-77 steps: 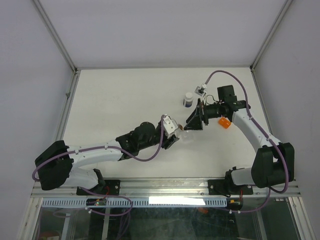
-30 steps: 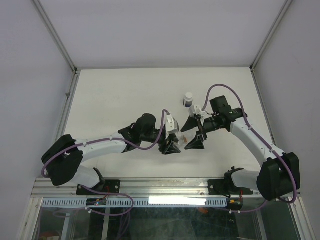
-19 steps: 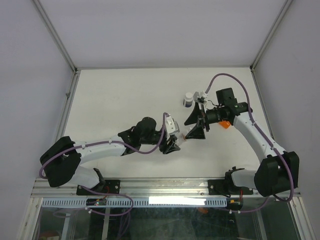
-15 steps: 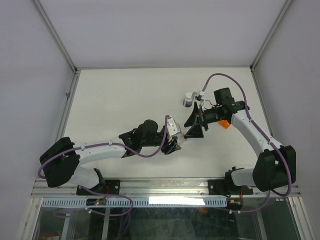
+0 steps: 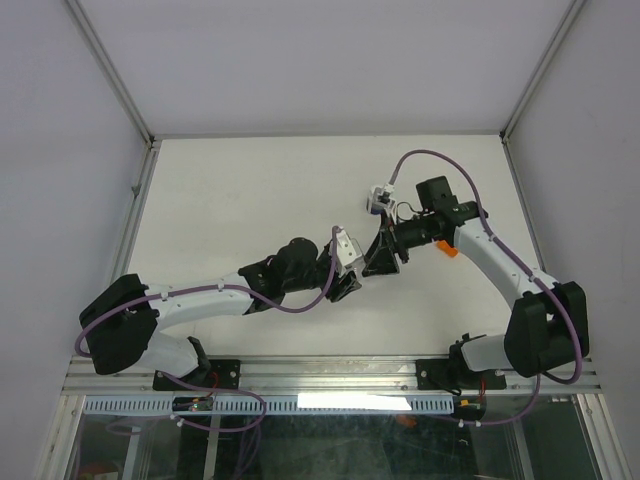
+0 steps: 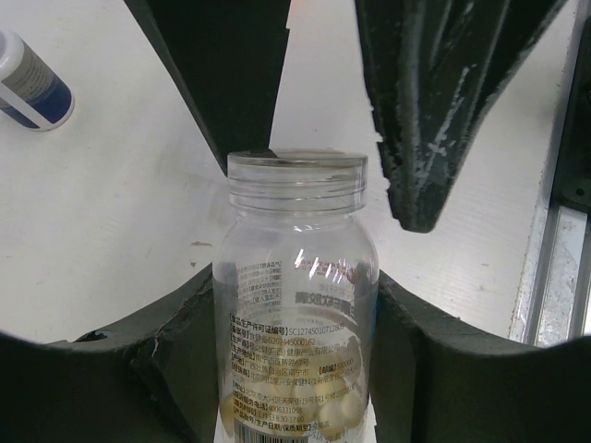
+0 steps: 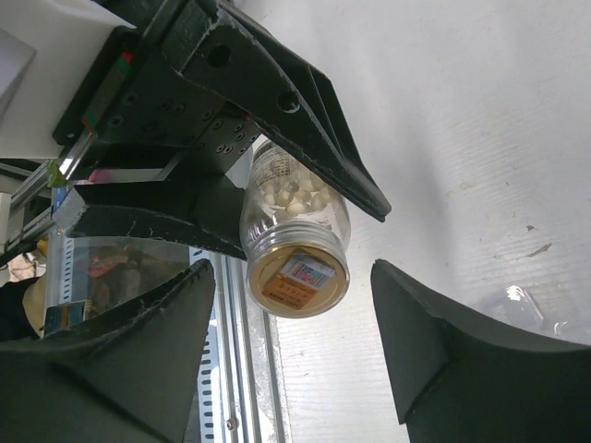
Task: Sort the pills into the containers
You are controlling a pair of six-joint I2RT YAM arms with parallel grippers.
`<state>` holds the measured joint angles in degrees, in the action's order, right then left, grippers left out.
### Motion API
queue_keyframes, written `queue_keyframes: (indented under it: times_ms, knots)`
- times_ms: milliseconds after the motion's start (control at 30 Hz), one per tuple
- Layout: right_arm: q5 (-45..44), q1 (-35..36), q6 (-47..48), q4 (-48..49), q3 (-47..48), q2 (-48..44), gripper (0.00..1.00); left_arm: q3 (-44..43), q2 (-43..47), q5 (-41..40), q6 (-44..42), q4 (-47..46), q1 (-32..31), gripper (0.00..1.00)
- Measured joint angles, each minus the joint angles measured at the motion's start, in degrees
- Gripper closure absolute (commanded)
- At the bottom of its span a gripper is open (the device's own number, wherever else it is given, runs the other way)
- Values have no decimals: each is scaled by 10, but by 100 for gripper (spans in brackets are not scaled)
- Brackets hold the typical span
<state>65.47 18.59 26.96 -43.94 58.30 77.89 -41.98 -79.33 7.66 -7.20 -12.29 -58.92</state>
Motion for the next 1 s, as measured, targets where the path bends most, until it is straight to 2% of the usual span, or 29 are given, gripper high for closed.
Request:
queue_keyframes:
  times_ms: [100, 267, 333, 500, 600, 800, 900, 1000]
  knots:
    - [-4, 4, -1, 0, 0, 4, 43, 0, -1, -2, 0, 6, 0, 100]
    - [-8, 5, -1, 2, 0, 4, 69, -1, -1, -2, 0, 10, 0, 100]
    - [-9, 5, 3, 2, 0, 4, 76, -1, -1, -2, 0, 10, 0, 100]
    - [-4, 5, 26, -5, 0, 4, 85, -1, -1, 8, -2, 13, 0, 100]
    - [8, 5, 78, -30, 0, 4, 100, -1, -1, 35, -7, 19, 2, 100]
    - [34, 8, 267, -97, -10, -2, 100, -9, -4, 161, -7, 44, 30, 100]
    - [43, 10, 375, -129, -26, -16, 90, -16, -17, 223, 0, 56, 43, 100]
    - [43, 12, 455, -149, -47, -41, 85, -26, -39, 276, 1, 65, 47, 100]
